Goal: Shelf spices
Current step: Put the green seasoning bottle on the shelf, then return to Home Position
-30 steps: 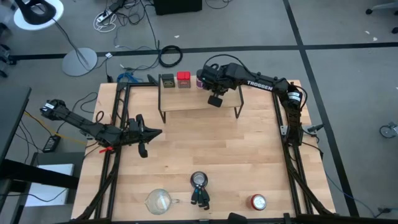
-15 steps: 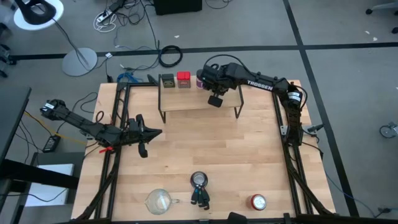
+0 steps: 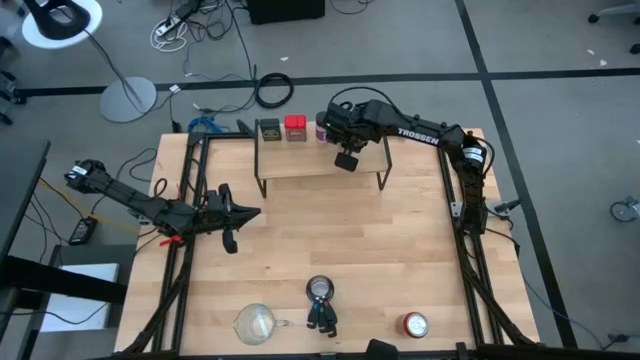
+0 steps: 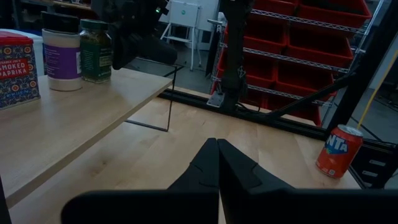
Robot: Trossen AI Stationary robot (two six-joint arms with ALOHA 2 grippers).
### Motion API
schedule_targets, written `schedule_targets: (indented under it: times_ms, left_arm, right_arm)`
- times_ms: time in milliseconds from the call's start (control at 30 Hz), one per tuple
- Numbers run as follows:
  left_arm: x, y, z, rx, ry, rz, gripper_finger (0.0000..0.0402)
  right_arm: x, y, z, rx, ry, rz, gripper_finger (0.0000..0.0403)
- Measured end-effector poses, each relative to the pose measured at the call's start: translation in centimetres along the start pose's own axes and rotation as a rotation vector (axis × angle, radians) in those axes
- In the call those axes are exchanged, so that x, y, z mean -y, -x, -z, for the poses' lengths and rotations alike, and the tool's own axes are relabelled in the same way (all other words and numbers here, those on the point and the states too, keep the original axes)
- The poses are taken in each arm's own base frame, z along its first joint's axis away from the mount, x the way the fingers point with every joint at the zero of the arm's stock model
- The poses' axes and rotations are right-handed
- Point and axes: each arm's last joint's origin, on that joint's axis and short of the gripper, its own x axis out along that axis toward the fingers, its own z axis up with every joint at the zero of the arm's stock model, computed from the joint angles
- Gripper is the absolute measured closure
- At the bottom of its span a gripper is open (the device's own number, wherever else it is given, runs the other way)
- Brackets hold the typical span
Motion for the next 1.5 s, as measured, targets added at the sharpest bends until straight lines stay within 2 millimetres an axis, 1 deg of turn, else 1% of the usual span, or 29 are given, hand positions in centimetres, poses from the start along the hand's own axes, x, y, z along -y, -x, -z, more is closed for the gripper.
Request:
schedule_targets:
  times_ms: [900,1100,1333,1433,1500]
  left_arm:
    - [0.0,0.0,0.0,-0.004,-0.003,-0.001,0.0400]
    - [-0.1,0.0,0.3,-0.025,-0.020,-0.006,0.0400]
    - [-0.1,0.0,0.5,-0.041,-0.036,-0.010,0.0400]
    - [-0.1,0.0,0.4,-0.037,-0.050,-0.009,0.0400]
    - [-0.1,0.0,0.4,-0.033,-0.049,-0.008,0.0400]
  right_arm:
    - [0.9,-0.3,-0.2,0.018,-0.027,0.026,0.0403]
    - [-0.3,0.1,-0.3,0.028,0.001,0.017,0.0403]
    - [-2.6,1.0,-0.5,0.053,0.056,0.003,0.0403]
    - [-4.0,1.9,-0.5,0.081,0.085,0.011,0.0403]
    - [-4.8,2.8,-0.5,0.124,0.098,0.017,0.0403]
